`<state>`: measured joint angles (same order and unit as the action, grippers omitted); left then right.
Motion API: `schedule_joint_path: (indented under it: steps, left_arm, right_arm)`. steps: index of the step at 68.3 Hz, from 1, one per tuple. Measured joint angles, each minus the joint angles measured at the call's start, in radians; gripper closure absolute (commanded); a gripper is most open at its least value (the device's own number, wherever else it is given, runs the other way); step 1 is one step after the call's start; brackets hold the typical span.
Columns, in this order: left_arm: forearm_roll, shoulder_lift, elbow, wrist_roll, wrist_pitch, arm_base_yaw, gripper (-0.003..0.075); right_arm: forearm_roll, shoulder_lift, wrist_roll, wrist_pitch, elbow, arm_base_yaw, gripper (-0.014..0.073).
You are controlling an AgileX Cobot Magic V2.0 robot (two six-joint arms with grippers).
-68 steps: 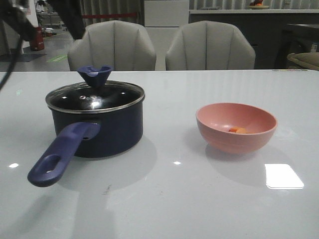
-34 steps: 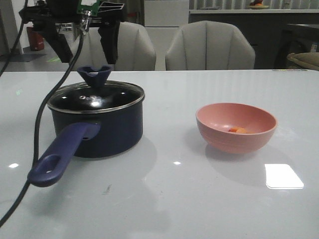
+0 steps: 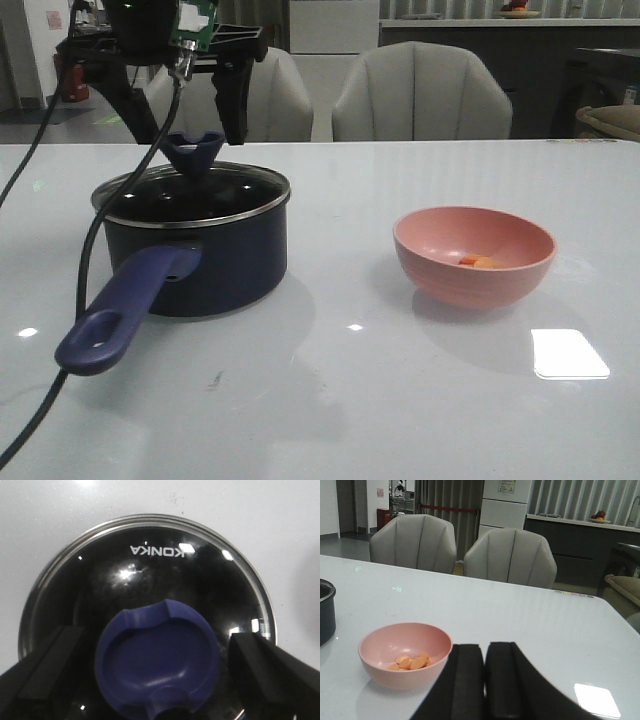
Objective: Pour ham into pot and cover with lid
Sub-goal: 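Lower the left gripper onto the purple knob of the glass lid, then lift the lid off the pot and set it beside the pot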
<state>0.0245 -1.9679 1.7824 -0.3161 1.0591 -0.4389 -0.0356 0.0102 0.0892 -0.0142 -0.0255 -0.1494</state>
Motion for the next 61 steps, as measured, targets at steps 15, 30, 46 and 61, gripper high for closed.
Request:
schedule_joint_path:
  steps: [15,30,46,61]
  left_arm:
    - [-0.006,-0.029,0.002,0.0,0.0,0.0,0.0113]
    - [-0.006,-0.042,0.002,0.0,0.004,0.0,0.0295]
    - [-0.006,-0.042,0.004,0.0,0.004,0.0,0.0367]
    - [-0.006,-0.04,0.004,0.0,0.004,0.0,0.0367]
  right_arm:
    - [0.0,0.0,0.0,0.0,0.0,0.0,0.0435]
    - [0.0,0.0,0.0,0.0,0.0,0.0,0.0435]
    - [0.0,0.0,0.0,0.0,0.0,0.0,0.0435]
    - [0.0,0.0,0.0,0.0,0.0,0.0,0.0435]
